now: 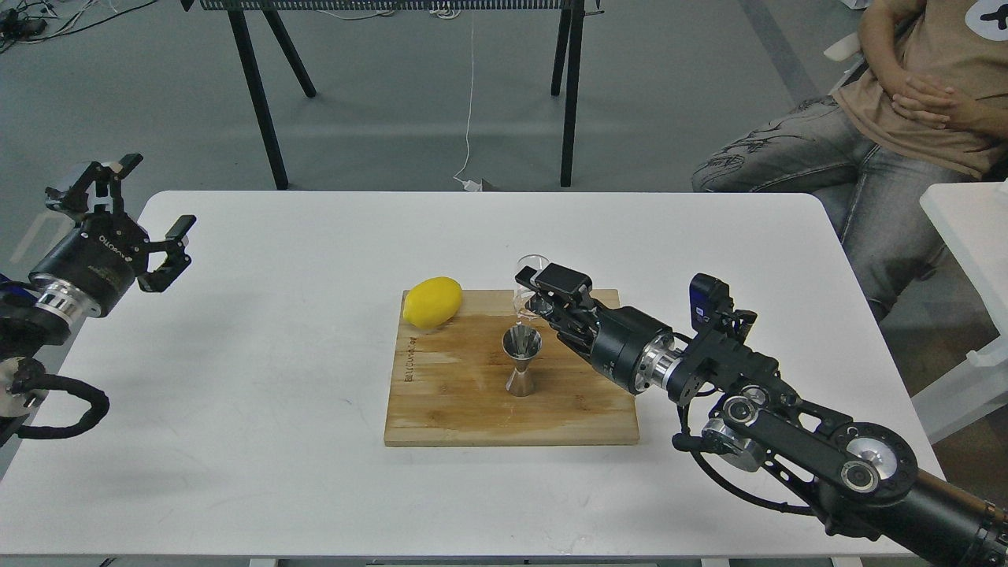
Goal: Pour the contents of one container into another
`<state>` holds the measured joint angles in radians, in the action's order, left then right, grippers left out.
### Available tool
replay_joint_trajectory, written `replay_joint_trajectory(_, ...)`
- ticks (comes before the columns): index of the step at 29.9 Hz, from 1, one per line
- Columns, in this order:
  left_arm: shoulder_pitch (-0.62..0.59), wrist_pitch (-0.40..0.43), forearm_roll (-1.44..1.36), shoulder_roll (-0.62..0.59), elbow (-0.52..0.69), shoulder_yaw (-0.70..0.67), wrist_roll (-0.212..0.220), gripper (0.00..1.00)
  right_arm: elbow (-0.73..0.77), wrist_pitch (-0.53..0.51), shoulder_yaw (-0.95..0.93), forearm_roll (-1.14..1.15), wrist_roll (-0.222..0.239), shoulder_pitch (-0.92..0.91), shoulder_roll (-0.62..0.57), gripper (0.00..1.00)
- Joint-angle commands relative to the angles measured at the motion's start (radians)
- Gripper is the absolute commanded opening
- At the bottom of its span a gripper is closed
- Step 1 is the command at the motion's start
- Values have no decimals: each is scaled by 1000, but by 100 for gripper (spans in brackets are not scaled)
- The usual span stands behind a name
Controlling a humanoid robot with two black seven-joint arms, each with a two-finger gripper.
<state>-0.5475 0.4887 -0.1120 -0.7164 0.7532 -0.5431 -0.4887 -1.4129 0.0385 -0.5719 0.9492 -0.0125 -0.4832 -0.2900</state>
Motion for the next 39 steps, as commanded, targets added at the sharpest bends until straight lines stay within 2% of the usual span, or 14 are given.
replay_joint_trajectory(1,1,0,0,0,-2,0,0,99,8,0,38,2,-1,-20,0,43)
replay_joint_trajectory(22,3,0,0,0,-17,0,0,99,22,0,56,52,-27,-32,0,43)
replay_joint_trajectory(28,3,0,0,2,-20,0,0,99,37,0,115,80,-46,-64,0,43)
replay_joint_trajectory(39,3,0,0,0,-20,0,0,99,45,0,121,91,-50,-75,0,43)
